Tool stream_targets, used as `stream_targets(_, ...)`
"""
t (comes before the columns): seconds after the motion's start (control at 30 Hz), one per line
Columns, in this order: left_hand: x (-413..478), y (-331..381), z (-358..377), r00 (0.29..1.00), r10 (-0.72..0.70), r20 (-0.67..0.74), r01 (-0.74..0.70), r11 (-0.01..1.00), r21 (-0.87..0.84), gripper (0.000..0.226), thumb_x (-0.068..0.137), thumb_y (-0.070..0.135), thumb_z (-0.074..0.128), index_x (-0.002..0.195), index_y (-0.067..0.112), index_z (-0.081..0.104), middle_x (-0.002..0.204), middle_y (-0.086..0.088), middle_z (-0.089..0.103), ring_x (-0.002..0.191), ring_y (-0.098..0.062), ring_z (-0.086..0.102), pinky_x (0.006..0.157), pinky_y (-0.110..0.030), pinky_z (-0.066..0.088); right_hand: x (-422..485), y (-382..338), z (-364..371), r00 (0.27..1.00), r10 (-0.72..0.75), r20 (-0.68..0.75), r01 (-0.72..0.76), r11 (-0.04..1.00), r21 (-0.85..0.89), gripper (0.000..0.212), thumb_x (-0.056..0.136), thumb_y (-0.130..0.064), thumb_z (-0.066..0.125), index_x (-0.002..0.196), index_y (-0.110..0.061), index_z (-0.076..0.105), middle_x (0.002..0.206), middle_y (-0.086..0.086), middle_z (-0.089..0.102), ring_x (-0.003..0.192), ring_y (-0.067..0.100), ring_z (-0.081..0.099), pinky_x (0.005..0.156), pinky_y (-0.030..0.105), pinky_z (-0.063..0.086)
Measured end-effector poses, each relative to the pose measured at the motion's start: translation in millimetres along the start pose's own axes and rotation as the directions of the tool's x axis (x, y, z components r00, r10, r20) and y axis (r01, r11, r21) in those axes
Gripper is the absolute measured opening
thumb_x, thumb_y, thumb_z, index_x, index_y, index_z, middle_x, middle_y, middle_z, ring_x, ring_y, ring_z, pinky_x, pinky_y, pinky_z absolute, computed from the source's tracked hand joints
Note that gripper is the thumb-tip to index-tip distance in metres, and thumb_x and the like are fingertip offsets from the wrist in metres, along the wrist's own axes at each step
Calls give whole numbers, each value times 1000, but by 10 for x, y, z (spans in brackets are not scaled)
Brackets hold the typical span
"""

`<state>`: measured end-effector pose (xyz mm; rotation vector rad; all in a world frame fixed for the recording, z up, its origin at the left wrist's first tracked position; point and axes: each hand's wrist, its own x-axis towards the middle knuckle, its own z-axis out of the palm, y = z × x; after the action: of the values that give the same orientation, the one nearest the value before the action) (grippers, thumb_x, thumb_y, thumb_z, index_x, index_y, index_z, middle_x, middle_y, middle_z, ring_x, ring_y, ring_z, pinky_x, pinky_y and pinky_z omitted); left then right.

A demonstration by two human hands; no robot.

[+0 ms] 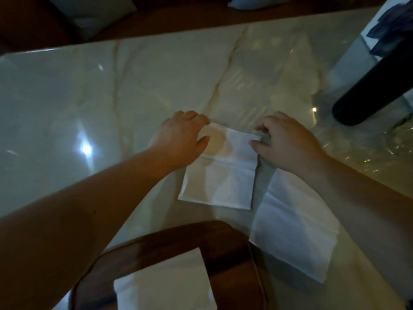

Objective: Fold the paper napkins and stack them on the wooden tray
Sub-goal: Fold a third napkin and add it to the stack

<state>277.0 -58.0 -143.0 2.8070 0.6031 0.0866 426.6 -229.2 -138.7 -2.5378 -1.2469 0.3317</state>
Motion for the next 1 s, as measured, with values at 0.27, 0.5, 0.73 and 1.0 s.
stream_targets(0.27, 352, 68, 24, 992, -19, 123, 16, 999, 28, 34, 87, 32, 56, 116, 15, 55, 118, -14, 50, 111, -31, 48, 90, -40, 41, 103, 34, 47, 1000, -28, 6, 27, 998, 65, 10, 77, -17, 66, 87, -14, 67, 97, 8, 64, 91, 25, 59, 72, 28, 38)
stream_targets(0.5, 40, 51, -191, 996, 38, -85, -50, 989, -142, 12, 82, 19, 62, 92, 13, 64, 89, -7, 65, 86, -23, 58, 73, -29, 42, -132, -104, -128, 993, -38, -110, 59, 980, 192, 4, 79, -23, 66, 82, -19, 65, 76, -2, 68, 74, 19, 63, 67, 35, 51)
stream_targets(0.73, -463, 4, -381, 978, 182, -98, -190, 979, -75, 25, 76, 11, 63, 100, 12, 65, 86, -7, 67, 80, -25, 61, 73, -33, 47, -663, -312, -164, 975, -190, -117, 210, 959, 188, 4, 79, -22, 66, 78, -24, 62, 73, -8, 64, 68, 13, 61, 59, 36, 52)
stream_targets(1.0, -817, -123, -242, 936, 321, 146, -318, 947, -41, 38, 77, 46, 60, 103, 19, 63, 92, -1, 65, 85, -19, 58, 74, -38, 47, -963, -329, 48, 948, -308, 78, 303, 950, 71, 23, 83, -49, 54, 87, -28, 60, 73, -13, 61, 63, 7, 54, 57, 28, 44)
